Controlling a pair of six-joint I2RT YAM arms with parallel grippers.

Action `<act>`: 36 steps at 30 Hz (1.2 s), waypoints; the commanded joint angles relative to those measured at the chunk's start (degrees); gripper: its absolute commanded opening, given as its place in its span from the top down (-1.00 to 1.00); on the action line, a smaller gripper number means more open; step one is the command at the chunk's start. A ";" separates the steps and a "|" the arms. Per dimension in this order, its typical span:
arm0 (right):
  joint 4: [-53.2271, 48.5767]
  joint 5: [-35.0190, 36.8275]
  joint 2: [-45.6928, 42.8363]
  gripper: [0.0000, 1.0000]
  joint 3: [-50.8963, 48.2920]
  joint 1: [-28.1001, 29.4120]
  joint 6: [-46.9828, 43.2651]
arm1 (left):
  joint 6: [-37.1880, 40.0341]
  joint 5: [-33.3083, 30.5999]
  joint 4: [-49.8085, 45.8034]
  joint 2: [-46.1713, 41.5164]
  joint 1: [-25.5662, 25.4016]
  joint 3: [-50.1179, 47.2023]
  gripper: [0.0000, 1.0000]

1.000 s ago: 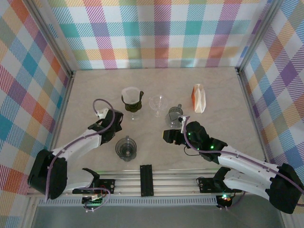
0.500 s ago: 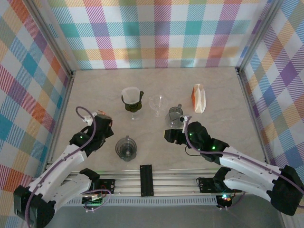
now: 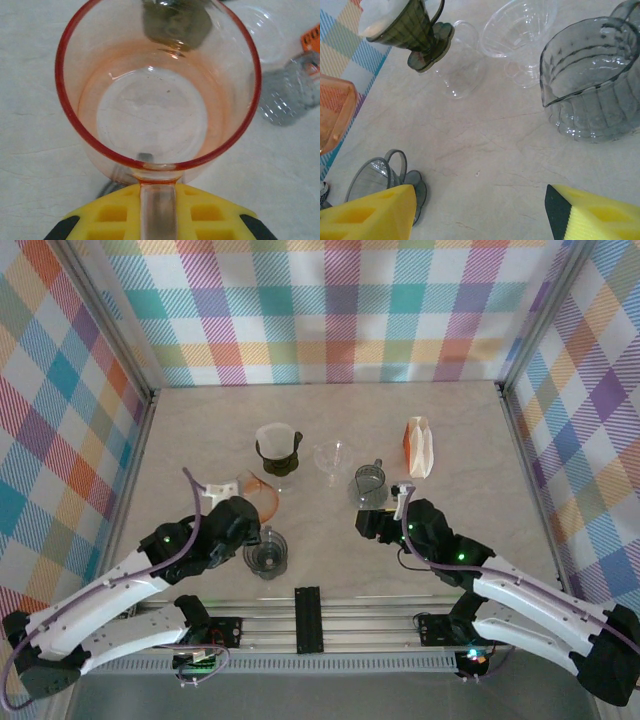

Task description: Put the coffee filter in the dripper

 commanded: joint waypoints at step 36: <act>-7.51 3.99 -5.38 -0.45 -0.74 -0.46 0.51 | 9.21 6.88 22.97 36.93 -11.79 0.28 0.88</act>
